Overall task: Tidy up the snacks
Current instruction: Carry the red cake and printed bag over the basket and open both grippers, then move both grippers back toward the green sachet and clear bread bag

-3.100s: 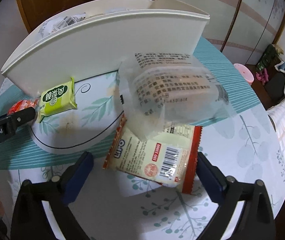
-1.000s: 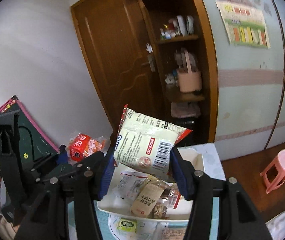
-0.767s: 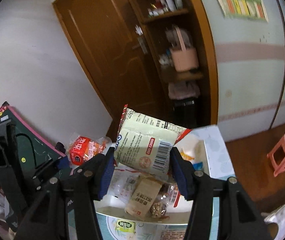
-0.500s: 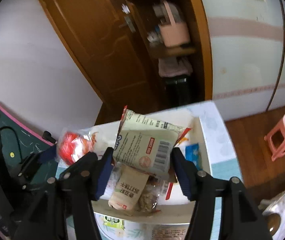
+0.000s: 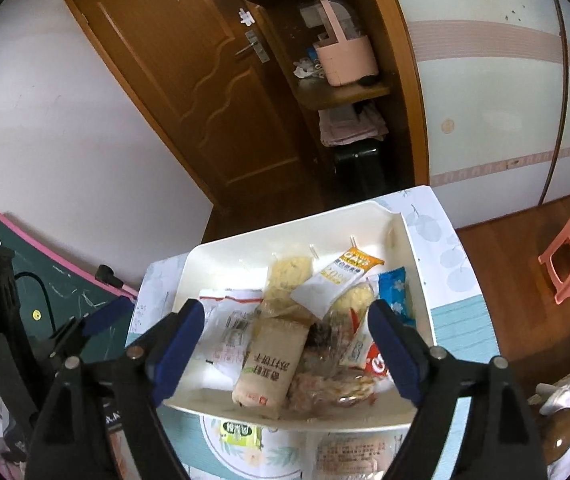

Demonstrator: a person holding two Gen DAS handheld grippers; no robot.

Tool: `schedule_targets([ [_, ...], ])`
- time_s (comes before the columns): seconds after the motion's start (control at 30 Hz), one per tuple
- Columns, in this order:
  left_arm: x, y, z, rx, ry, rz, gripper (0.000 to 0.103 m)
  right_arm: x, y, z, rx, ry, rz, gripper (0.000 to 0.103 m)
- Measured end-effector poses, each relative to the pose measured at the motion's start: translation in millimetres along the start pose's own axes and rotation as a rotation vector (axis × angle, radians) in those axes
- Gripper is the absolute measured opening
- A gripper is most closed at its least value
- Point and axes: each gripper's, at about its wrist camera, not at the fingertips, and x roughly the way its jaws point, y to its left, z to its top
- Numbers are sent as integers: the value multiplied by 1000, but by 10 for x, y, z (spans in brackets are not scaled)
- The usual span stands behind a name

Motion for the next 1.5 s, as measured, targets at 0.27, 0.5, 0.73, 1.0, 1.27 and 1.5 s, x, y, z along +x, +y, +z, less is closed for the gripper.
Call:
schedule_targets([
  [0.27,-478,2,-155,14,-35,9,92,-310,119,-192,-36,-23,-17,85],
  [0.5,-976,-3,-357,53,-77,7,92,-683,156,-426,-74,-71,-61,85],
  [0.73,-1286,51,-630,68,-104,9,95,-905,66,-690,-98,-99,-126,94],
  [1.0,-1277,16,-1044,70,-104,18,95,-774,-83,-1048,-117,-68,-175,96],
  [1.27,-809,109,-1491,-26,-54,73,95,-384,-214,-1430,-109,-13,-204,102],
  [1.5,-289,142,-1735,-78,47,52,95,96,-283,-1733,-126,68,-267,102],
])
